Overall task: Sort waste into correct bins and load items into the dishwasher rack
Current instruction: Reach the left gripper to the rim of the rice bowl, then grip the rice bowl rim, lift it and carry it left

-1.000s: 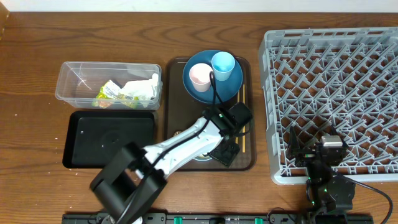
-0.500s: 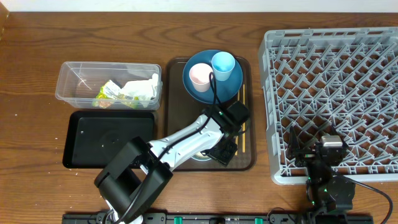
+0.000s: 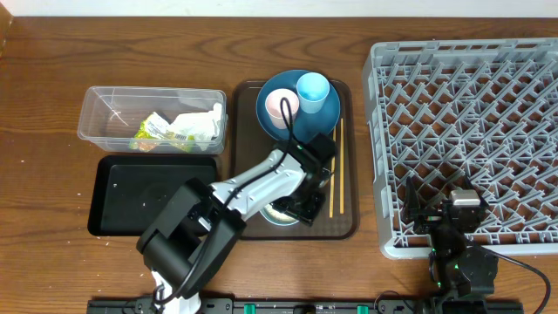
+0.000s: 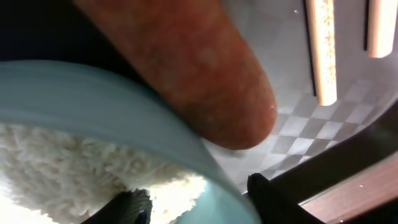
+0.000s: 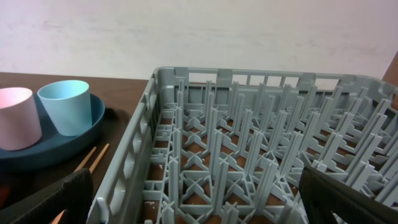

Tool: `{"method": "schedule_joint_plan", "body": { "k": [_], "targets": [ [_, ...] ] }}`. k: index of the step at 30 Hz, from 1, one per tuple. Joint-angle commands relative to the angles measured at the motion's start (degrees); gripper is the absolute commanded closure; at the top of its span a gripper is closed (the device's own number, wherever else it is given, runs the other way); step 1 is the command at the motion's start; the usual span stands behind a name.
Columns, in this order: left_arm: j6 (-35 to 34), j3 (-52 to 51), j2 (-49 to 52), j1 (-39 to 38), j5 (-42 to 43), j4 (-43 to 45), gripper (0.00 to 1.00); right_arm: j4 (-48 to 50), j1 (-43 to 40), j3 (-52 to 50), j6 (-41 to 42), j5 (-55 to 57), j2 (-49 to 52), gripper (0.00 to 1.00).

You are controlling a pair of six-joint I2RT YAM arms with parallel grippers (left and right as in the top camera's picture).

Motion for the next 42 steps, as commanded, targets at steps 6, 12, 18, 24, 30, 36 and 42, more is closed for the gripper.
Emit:
{"method": "schedule_joint_plan", "body": {
  "k": [6,12,18,24,30,36,42],
  "targets": [
    [1.4,1.3,0.6,1.6,2.5,-1.2,0.64,-0.2,-0.4,-0.1,-0.5,-0.3,-0.2,0.01],
    [1.4,1.8,0.5,1.7,2.5,-1.9,0.64,-0.2,-0.4,-0.1,-0.5,-0.3,-0.2,0.01],
    [1.3,3.0,0.1,1.7,1.4,-3.1,0.74,-0.2,-0.4,-0.1,-0.5,-0.3,-0.2,0.01],
    [1.3,3.0,-0.9,1.6,1.0,-3.1,0.87,-0.2,-0.4,-0.1,-0.5,-0.3,-0.2,0.01],
    [1.3,3.0,-0.9,1.7,1.0,-3.1,0.92,-0.2,-0.4,-0.1,-0.5,-0.3,-0.2,0.01],
    [1.4,3.1,-0.9,1.7,1.0,-3.1,0.93,-0.2,-0.4,-0.1,-0.5,-0.3,-0.2,0.01],
    [1.4,4.6,-1.3,1.7,-1.9,-4.9,0.94,-0.2,-0.4,-0.1,-0.5,-0.3,-0.2,0.01]
  ]
}}
